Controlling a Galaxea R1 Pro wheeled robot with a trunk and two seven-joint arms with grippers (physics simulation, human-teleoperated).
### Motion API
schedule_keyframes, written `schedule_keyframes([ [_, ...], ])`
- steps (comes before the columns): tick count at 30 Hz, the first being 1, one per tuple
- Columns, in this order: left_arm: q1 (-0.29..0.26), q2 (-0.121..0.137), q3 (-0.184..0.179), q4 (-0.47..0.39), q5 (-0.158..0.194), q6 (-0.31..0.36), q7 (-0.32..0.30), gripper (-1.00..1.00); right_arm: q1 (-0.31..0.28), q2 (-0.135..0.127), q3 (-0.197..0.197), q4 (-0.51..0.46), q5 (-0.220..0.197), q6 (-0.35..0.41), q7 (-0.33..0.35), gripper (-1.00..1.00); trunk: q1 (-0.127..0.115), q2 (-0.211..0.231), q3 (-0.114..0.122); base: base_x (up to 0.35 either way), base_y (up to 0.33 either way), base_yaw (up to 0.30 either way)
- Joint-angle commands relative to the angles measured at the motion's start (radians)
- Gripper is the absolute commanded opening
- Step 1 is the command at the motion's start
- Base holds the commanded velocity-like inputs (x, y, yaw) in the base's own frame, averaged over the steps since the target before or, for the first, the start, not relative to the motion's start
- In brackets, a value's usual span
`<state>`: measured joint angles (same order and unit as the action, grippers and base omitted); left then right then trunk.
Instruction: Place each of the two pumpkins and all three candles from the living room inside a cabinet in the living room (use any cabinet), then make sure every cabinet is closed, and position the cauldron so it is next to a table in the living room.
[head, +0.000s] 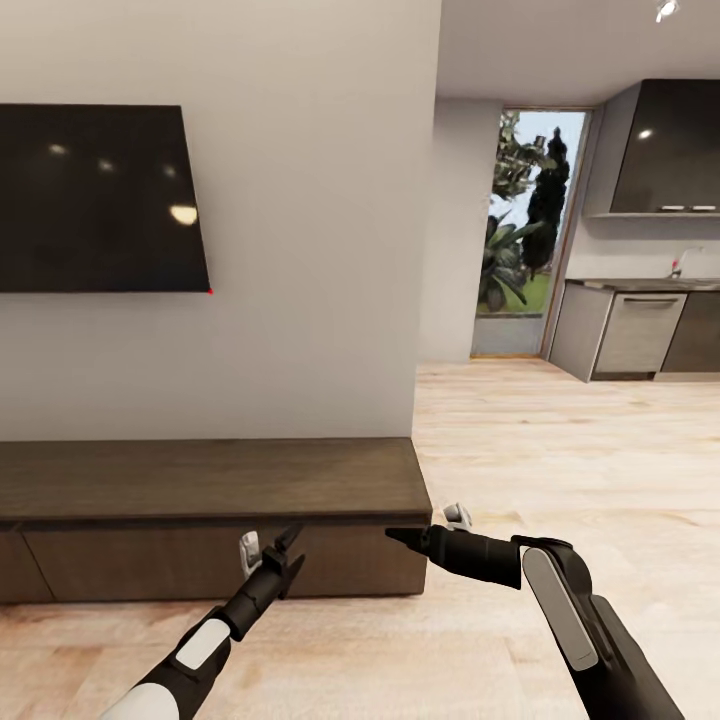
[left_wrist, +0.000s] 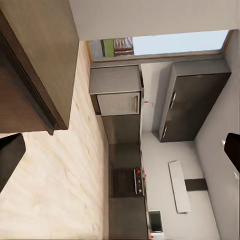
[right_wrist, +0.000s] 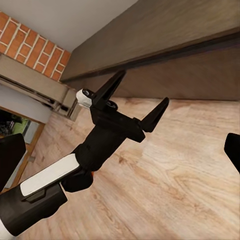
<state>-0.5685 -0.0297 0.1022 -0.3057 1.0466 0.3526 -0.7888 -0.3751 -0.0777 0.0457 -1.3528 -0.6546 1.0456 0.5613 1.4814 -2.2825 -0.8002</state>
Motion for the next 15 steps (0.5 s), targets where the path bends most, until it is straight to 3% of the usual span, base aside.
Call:
schedule_keyframes([
  [1,-0.001,-0.001,0.008,-0.002,0.0,0.013,-0.004,1.0,-0.001,-0.001,0.0,0.0,0.007,0.002,0.008,1.0,0.0,0.0,-0.001,0.0,0.0,0.0],
  [10,-0.001,0.0,0.007,-0.013,0.0,0.017,-0.065,1.0,-0.001,-0.001,0.0,0.001,0.01,0.002,0.007,1.0,0.0,0.0,-0.001,0.0,0.0,0.0],
  [15,-0.001,0.001,0.007,-0.012,-0.002,0.016,-0.066,1.0,-0.001,-0.001,0.0,0.001,0.01,0.002,0.007,1.0,0.0,0.0,-0.001,0.0,0.0,0.0],
])
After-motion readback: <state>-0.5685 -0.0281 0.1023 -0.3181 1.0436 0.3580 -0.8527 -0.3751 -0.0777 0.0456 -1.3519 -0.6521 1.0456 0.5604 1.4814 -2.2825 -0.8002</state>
